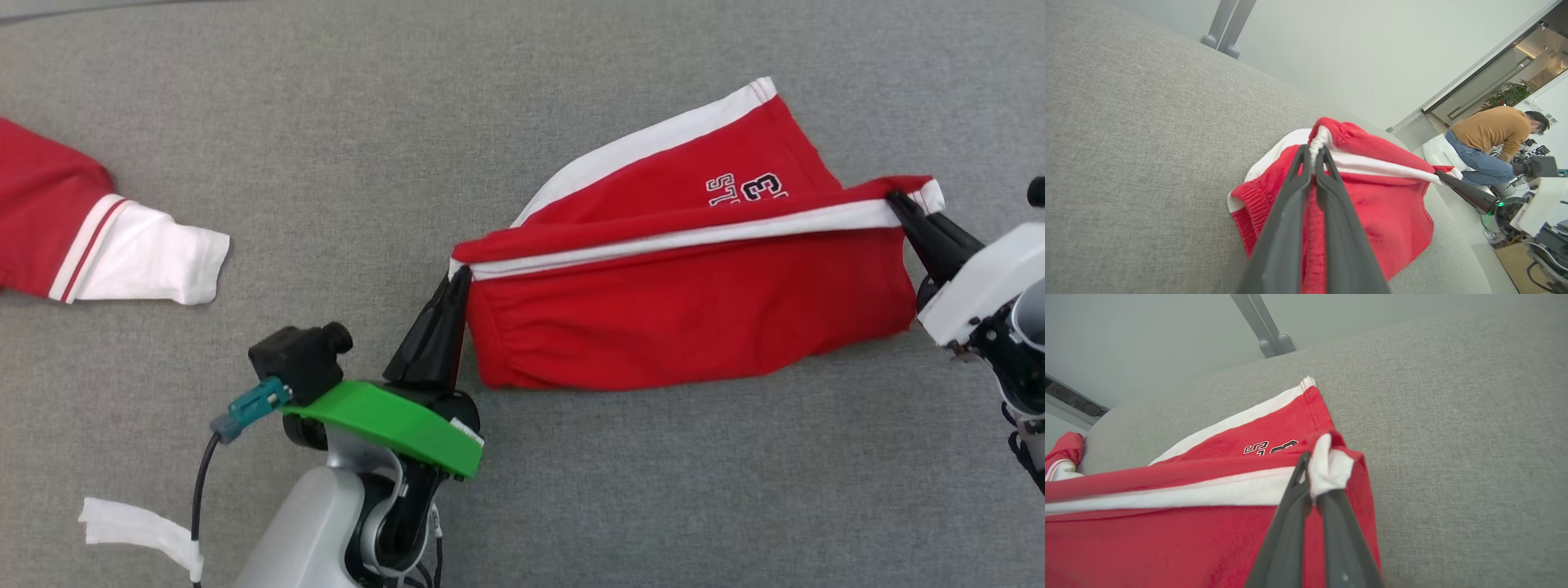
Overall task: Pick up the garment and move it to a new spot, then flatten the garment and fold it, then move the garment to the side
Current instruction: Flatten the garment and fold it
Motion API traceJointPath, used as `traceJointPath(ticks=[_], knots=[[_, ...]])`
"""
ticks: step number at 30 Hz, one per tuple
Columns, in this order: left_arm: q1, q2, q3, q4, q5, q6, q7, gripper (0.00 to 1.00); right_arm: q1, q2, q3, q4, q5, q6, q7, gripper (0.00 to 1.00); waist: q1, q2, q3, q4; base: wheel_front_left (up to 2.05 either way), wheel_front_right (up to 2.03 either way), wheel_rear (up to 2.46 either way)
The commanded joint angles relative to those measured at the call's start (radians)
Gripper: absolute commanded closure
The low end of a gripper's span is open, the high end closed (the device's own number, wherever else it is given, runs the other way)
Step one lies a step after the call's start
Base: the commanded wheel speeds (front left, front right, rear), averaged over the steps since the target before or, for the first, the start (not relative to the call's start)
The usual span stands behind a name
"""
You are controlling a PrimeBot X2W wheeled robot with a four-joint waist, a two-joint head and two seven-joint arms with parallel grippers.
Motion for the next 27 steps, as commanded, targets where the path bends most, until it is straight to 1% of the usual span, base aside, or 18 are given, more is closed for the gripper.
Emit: traceJointPath(ticks=[1,6,10,14,23,24,25,26,27], knots=[[-0.034,-0.004,0.004,0.01,0.013,0.007,0.003,1.0,-0.039,-0.003,0.012,0.019,-0.013,-0.002,0.01,1.0,0.0,0.0,0.077,0.057,0.0,0.0,0.0],[-0.109,-0.013,-0.006,0.072,0.012,0.023,-0.01,1.0,-0.163,-0.004,0.056,0.097,-0.032,-0.002,0.026,1.0,0.0,0.0,0.109,0.081,0.0,0.0,0.0],[-0.144,-0.017,-0.023,0.116,-0.004,0.016,-0.023,1.0,-0.234,-0.004,0.071,0.155,-0.051,-0.002,0.014,1.0,0.0,0.0,0.129,0.095,0.0,0.0,0.0],[-0.177,-0.02,-0.048,0.147,-0.016,0.014,-0.037,1.0,-0.288,-0.001,0.087,0.202,-0.066,-0.002,0.007,1.0,0.0,0.0,0.146,0.108,0.0,0.0,0.0],[-0.241,-0.024,-0.09,0.194,-0.054,0.033,-0.066,1.0,-0.369,-0.01,0.122,0.255,-0.07,-0.002,-0.013,1.0,0.0,0.0,0.176,0.121,0.0,0.0,0.0],[-0.245,-0.024,-0.094,0.198,-0.063,0.039,-0.067,1.0,-0.376,-0.009,0.12,0.258,-0.074,-0.002,-0.029,0.62,0.0,0.0,0.178,0.121,0.0,0.0,0.0],[-0.25,-0.024,-0.099,0.202,-0.071,0.044,-0.072,0.91,-0.385,-0.008,0.118,0.263,-0.085,-0.002,-0.052,0.11,0.0,0.0,0.18,0.121,0.0,0.0,0.0],[-0.251,-0.024,-0.101,0.204,-0.08,0.051,-0.075,0.75,-0.385,-0.004,0.116,0.272,-0.085,-0.002,-0.063,0.0,0.0,0.0,0.181,0.121,0.0,0.0,0.0],[-0.251,-0.024,-0.106,0.209,-0.088,0.059,-0.078,0.49,-0.387,0.002,0.126,0.271,-0.085,-0.002,-0.077,0.0,0.0,0.0,0.182,0.12,0.0,0.0,0.0]])
